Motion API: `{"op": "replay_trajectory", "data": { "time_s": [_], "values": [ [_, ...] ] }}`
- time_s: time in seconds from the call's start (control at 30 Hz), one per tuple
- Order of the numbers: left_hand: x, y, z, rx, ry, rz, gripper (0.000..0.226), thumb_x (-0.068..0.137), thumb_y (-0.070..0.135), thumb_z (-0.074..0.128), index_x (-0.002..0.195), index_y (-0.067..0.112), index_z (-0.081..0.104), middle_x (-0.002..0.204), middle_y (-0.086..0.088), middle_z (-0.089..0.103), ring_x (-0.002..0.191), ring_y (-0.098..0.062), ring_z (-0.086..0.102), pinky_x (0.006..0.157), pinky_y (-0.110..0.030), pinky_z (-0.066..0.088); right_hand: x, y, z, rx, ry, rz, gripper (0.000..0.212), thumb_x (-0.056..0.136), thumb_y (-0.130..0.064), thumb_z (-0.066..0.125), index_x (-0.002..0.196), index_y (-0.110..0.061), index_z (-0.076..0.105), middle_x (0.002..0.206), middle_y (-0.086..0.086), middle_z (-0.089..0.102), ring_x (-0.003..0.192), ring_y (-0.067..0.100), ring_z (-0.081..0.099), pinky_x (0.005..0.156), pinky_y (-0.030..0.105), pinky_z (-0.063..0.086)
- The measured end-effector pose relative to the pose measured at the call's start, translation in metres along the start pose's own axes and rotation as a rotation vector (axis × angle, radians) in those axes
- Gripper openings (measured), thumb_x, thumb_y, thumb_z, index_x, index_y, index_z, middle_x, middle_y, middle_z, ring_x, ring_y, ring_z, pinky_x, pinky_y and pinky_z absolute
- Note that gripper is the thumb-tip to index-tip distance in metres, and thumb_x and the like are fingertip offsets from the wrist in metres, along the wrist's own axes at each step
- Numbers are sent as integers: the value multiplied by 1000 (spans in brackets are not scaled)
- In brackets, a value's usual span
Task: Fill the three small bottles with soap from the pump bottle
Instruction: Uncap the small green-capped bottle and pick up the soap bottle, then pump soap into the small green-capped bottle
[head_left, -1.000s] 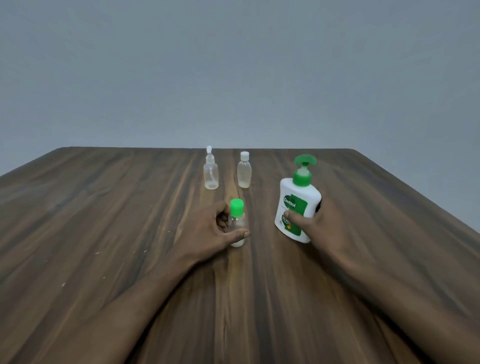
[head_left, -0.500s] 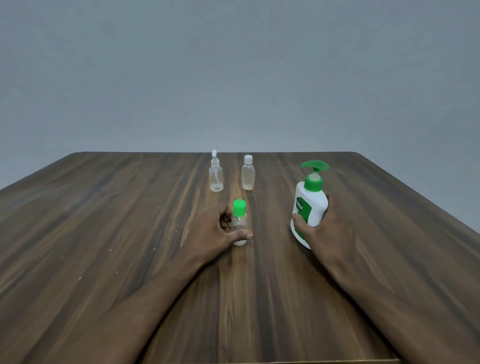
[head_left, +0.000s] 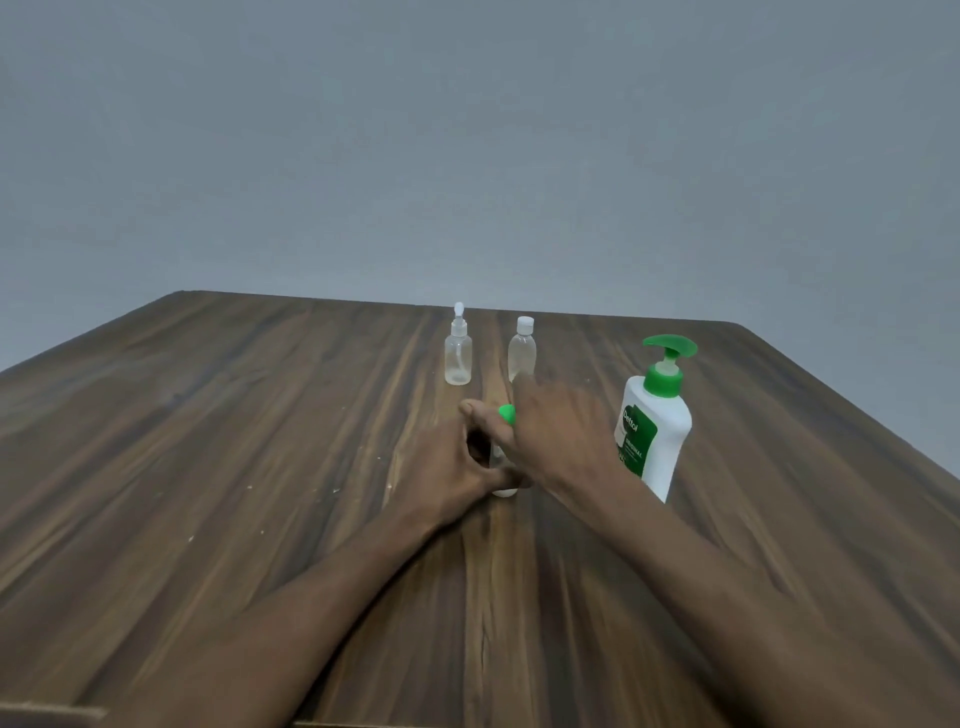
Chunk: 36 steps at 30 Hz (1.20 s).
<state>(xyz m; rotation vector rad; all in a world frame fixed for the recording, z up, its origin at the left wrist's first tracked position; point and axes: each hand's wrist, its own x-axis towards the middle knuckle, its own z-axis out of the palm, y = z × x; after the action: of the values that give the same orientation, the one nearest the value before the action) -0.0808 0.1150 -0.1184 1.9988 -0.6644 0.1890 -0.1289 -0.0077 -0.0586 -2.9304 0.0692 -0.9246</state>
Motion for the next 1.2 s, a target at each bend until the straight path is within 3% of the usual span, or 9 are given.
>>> {"op": "replay_trajectory", "data": {
  "time_s": [0.2, 0.33, 0.47, 0.63, 0.77, 0.87, 0.93, 1.03, 1.2],
  "values": [
    [2, -5, -1, -93, -39, -1, 30, 59, 27, 92, 77, 23, 67, 69, -5, 65, 59, -15, 54, 59, -41, 47, 9, 12, 16, 62, 30, -244, 41, 98, -34, 47, 62, -19, 34, 56, 1, 36, 48, 32, 47, 48, 31, 24],
    [5, -7, 0, -155, -91, 7, 26, 65, 19, 91, 83, 19, 72, 65, 2, 60, 58, -4, 48, 58, -27, 42, 14, 28, 12, 115, -218, -389, 32, 101, -38, 36, 88, -12, 50, 82, 2, 47, 70, 24, 47, 63, 37, 37],
    [7, -9, 1, -166, -72, -15, 37, 58, 31, 90, 85, 15, 70, 77, -10, 70, 62, -16, 60, 64, -42, 53, 17, 25, -26, 317, -438, -422, 30, 90, -4, 52, 118, -15, 55, 109, -4, 45, 95, 12, 44, 74, 14, 35],
    [7, -8, 0, -155, -69, -16, 37, 59, 25, 92, 91, 22, 72, 79, -11, 69, 64, -10, 56, 65, -42, 52, 28, 8, -35, -53, -401, -163, 40, 94, -53, 54, 81, -15, 50, 78, 0, 45, 79, 25, 53, 64, 32, 35],
    [5, -7, 0, -185, -75, -40, 38, 60, 20, 94, 89, 10, 72, 70, -3, 64, 60, -7, 51, 56, -26, 44, 33, 7, -45, 137, -605, -208, 11, 89, -24, 60, 99, -21, 61, 95, -2, 60, 91, 19, 55, 68, 28, 38],
    [5, -6, 0, -168, -63, -46, 39, 60, 24, 94, 88, 11, 70, 71, -5, 68, 61, -8, 55, 60, -35, 51, 34, 5, -44, 115, -514, -136, 28, 92, -39, 59, 112, -19, 62, 105, 4, 62, 99, 22, 57, 75, 30, 42],
    [5, -7, -1, -159, -61, -46, 36, 61, 22, 94, 84, 11, 68, 67, 2, 63, 60, -7, 53, 59, -29, 48, 35, 3, -37, -26, -437, -114, 36, 95, -47, 55, 83, -13, 57, 84, 7, 54, 81, 27, 57, 66, 32, 41],
    [5, -7, -1, -160, -63, -39, 37, 59, 22, 95, 81, 11, 67, 66, 2, 60, 59, -7, 50, 58, -29, 46, 35, 4, -40, 95, -524, -175, 20, 95, -26, 59, 86, -11, 68, 79, 8, 62, 60, 12, 55, 63, 27, 46],
    [5, -7, -1, -157, -54, -52, 39, 58, 26, 96, 85, 12, 73, 78, -12, 72, 62, -14, 57, 62, -33, 53, 40, 19, -61, 207, -317, -166, 36, 87, -2, 59, 114, -22, 71, 108, -5, 68, 94, 10, 59, 74, 11, 41]
  ]
}}
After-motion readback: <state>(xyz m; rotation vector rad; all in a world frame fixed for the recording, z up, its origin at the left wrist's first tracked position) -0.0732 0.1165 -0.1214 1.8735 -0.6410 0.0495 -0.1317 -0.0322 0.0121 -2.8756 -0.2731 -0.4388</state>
